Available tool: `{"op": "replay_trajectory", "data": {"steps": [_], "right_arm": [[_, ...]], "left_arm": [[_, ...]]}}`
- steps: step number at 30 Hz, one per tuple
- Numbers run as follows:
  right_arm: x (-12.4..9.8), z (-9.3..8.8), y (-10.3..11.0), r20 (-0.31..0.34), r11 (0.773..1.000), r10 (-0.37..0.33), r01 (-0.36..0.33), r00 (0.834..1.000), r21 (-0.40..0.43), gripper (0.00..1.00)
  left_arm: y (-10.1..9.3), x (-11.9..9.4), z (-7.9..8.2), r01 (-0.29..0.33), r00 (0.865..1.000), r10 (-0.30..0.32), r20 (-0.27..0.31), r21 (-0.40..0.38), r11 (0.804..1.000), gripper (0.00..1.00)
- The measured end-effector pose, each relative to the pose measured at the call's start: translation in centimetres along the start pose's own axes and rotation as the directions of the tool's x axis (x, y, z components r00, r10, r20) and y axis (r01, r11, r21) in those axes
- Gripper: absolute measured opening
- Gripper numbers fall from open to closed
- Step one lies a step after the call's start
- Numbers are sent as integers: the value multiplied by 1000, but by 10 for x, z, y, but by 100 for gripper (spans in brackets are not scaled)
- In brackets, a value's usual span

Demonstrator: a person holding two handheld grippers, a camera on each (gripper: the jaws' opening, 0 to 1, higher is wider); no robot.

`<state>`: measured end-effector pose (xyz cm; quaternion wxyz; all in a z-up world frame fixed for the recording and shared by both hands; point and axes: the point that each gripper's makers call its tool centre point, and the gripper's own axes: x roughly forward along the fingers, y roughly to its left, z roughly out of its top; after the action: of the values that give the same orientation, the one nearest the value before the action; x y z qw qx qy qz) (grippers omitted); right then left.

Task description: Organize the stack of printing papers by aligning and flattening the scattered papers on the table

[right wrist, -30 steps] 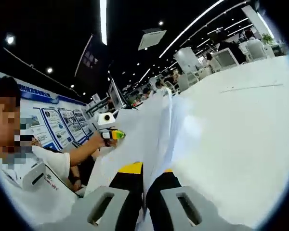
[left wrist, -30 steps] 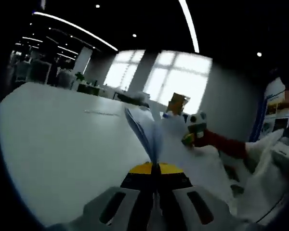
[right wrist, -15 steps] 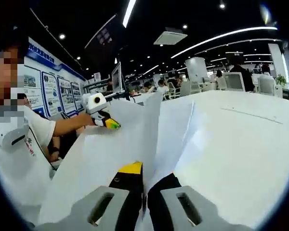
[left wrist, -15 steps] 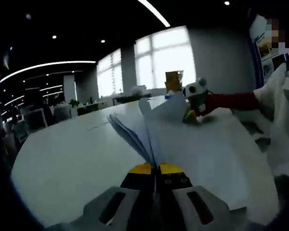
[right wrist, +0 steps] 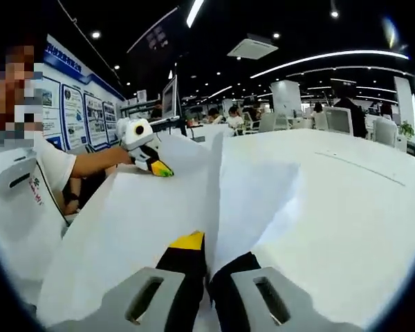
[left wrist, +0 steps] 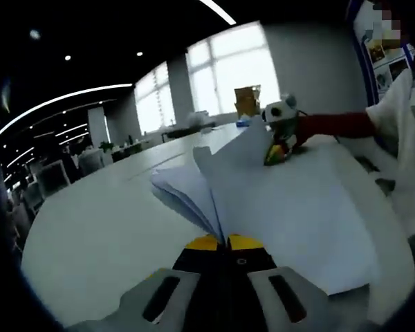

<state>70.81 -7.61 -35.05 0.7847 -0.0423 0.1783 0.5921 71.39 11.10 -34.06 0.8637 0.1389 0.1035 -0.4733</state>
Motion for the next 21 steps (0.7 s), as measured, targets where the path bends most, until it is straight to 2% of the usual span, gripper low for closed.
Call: {"op": "replay_trajectory", "data": {"steps": [6, 9, 10, 15, 18, 21], "right_arm": [[1, -1, 1, -3, 1000, -3, 3, 1000, 13, 0], [-1, -1, -3, -11, 994, -22, 23, 1000, 107, 4], [-2, -1, -3, -12, 993, -17, 18, 1000, 113, 6], [-6, -1, -6, -12, 996, -41, 41, 999, 81, 14], [-22, -4, -16, -36, 990, -84, 87, 996, 112, 16], [-47, -4, -26, -42, 985, -142, 146, 989, 96, 15]], "left_arm": [[0, 0, 0, 0, 1000, 0, -2, -18, 1000, 6], [1, 1, -1, -1, 1000, 1, -5, -15, 1000, 6], [1, 1, -1, -2, 1000, 1, -5, -14, 1000, 6], [1, 1, -1, 0, 1000, 0, -8, -13, 1000, 6], [1, 1, -1, 2, 1000, -2, -9, -9, 1000, 6], [2, 1, -1, 3, 1000, -3, -9, -8, 1000, 6]]}}
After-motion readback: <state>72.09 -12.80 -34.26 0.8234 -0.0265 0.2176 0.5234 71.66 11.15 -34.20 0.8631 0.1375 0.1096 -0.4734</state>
